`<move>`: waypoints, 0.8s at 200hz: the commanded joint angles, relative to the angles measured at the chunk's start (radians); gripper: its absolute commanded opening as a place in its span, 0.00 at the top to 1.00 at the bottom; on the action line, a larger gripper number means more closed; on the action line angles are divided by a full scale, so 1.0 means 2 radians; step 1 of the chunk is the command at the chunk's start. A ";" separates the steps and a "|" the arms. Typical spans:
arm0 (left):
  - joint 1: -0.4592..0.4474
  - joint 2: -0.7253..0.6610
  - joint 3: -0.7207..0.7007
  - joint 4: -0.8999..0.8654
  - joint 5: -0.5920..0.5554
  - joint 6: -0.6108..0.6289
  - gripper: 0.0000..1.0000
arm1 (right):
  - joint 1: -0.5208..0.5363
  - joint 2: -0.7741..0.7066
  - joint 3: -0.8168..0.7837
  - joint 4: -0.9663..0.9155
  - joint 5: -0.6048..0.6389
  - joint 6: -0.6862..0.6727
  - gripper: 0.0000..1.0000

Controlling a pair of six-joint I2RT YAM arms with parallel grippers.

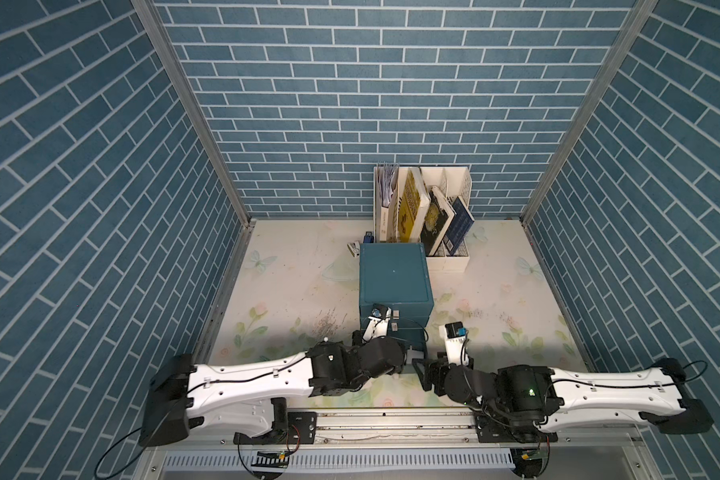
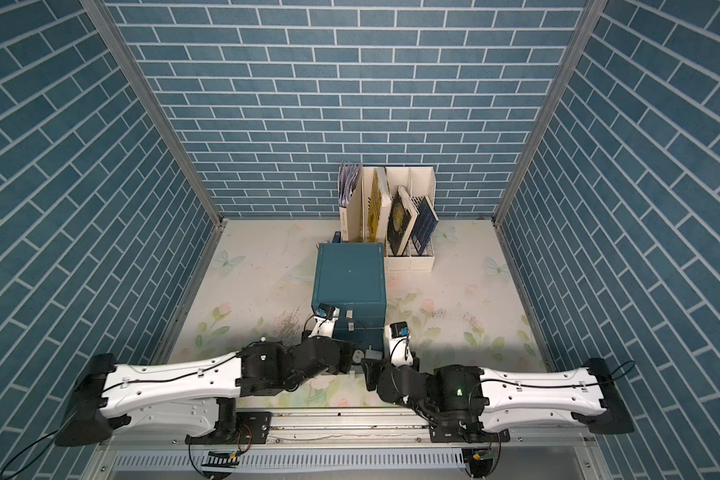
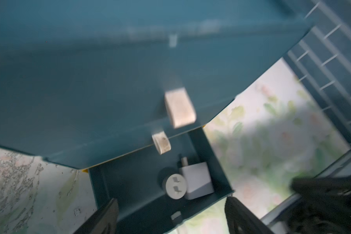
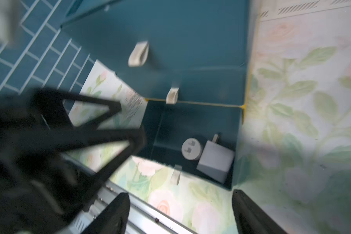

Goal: Place the plugs into the drawer by color
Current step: Place the plug in the drawer, then close the drawer in the storage box.

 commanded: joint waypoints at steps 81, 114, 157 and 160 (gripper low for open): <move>0.281 0.010 0.078 0.010 0.131 0.106 0.11 | -0.034 0.210 -0.037 0.207 -0.093 0.042 0.12; 0.293 0.036 0.067 0.025 0.148 0.119 0.16 | -0.062 0.238 -0.020 0.230 -0.062 -0.004 0.12; 0.306 0.031 0.033 0.027 0.167 0.120 0.26 | -0.095 0.274 -0.010 0.279 -0.042 -0.054 0.12; 0.306 0.029 0.031 0.027 0.168 0.120 0.26 | -0.097 0.276 -0.009 0.283 -0.037 -0.057 0.12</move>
